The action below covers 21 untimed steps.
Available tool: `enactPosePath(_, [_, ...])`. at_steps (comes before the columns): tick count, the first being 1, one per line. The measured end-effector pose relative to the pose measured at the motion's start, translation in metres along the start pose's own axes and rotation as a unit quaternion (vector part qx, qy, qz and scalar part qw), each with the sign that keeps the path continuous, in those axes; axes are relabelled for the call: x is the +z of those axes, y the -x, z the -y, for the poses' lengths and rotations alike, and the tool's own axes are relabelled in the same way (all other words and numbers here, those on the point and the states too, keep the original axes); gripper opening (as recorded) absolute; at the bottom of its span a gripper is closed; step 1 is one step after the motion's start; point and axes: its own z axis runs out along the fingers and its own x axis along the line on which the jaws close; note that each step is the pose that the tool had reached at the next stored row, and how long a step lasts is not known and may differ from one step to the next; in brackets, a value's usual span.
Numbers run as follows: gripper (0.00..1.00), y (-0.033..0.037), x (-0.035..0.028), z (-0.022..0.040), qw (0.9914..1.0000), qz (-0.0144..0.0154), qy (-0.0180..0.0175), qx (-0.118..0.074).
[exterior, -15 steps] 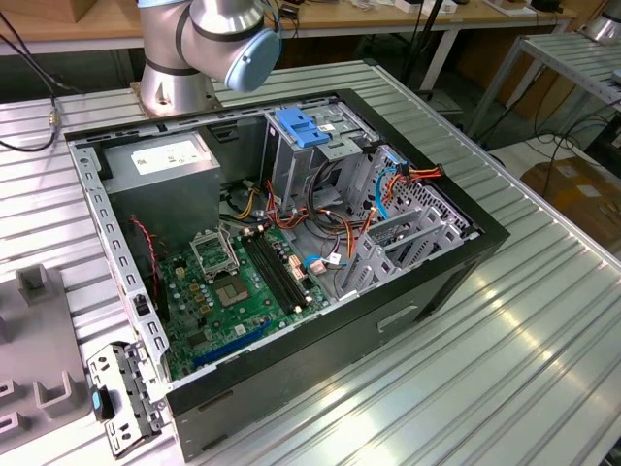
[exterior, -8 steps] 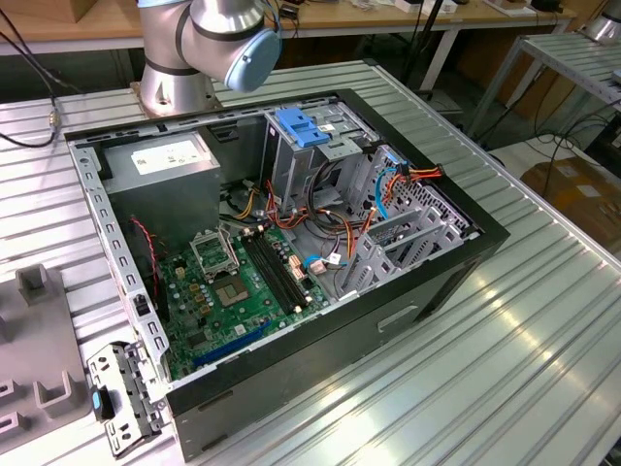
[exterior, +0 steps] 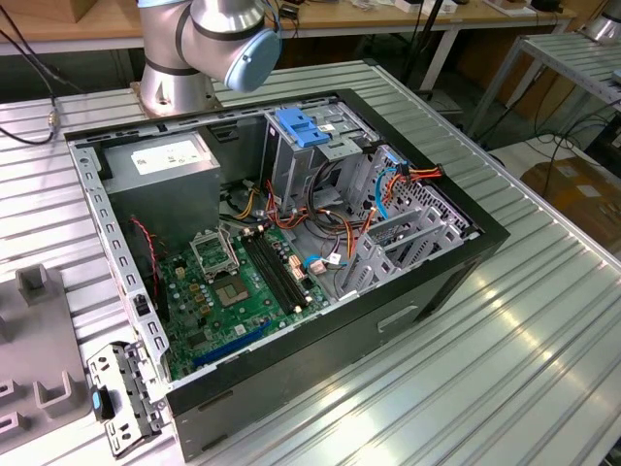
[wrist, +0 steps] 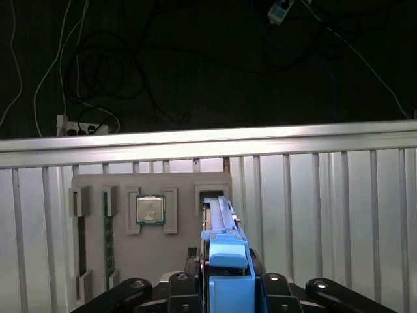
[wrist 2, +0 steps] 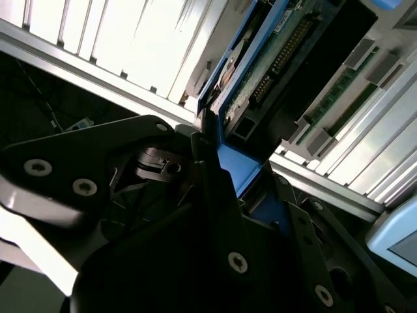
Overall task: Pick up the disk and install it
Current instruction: 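Pick up the disk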
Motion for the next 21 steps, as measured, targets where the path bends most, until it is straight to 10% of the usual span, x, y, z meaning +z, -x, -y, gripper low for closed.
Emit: enactPosePath(21, [0.37,0.0000,-0.0368,0.0002,1.00000,0.0000,0.0000,0.000])
